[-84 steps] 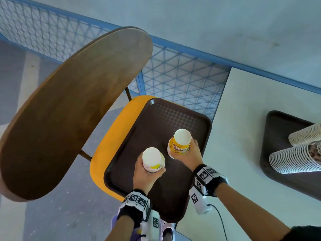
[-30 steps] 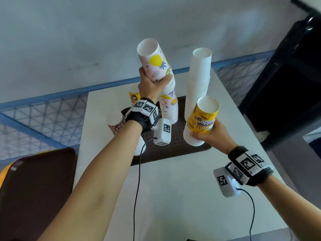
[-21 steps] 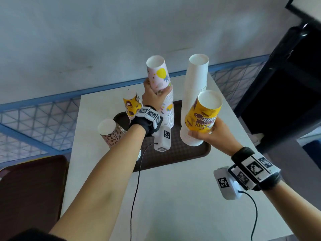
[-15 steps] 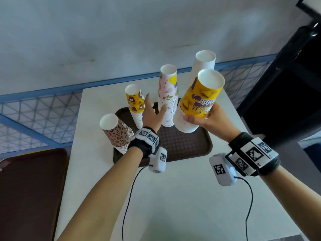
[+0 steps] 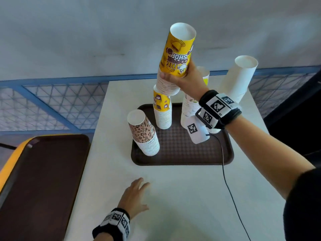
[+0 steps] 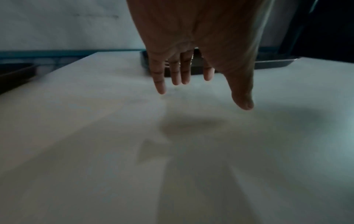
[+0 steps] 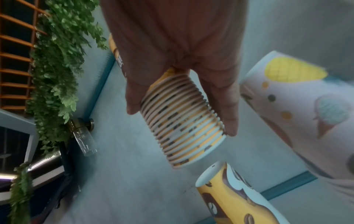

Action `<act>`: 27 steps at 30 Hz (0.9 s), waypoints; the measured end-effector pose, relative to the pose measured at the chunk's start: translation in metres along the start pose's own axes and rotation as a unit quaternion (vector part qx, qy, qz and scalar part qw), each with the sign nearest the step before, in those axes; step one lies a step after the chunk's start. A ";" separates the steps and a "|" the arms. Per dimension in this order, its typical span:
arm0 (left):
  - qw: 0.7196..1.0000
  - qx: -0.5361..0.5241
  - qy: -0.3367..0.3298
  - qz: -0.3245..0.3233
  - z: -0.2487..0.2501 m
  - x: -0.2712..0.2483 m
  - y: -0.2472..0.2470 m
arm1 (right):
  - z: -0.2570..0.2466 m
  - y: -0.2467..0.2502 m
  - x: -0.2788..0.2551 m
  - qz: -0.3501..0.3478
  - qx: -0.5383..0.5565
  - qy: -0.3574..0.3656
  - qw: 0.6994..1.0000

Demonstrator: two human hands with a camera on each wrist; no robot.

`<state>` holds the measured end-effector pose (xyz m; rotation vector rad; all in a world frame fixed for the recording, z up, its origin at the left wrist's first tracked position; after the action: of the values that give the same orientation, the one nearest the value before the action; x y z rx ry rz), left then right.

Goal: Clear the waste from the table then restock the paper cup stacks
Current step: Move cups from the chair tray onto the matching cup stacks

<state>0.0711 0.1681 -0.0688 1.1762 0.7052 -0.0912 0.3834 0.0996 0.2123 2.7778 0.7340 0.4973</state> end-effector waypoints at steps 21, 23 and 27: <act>0.997 -0.007 0.080 -0.017 -0.062 -0.008 -0.026 | 0.069 -0.054 0.005 -0.027 -0.097 -0.089 0.991; 0.997 -0.017 0.078 -0.018 -0.061 -0.008 -0.025 | 0.076 -0.056 0.002 -0.025 -0.088 -0.098 0.991; 0.991 -0.100 0.082 -0.012 -0.062 -0.007 -0.010 | 0.086 -0.060 -0.006 -0.020 -0.094 -0.097 0.991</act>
<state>0.0336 0.2156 -0.0853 0.9893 0.8538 0.0569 0.3852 0.1366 0.1138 2.5845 0.6593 0.2692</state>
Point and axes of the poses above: each hand's wrist, its own x-axis towards the middle knuckle, its own y-axis out of the back of the hand, z = x × y, the point moved 10 cm from there along x, towards the middle knuckle, and after that the axes turned 11 degrees about y, right-handed, at the moved point
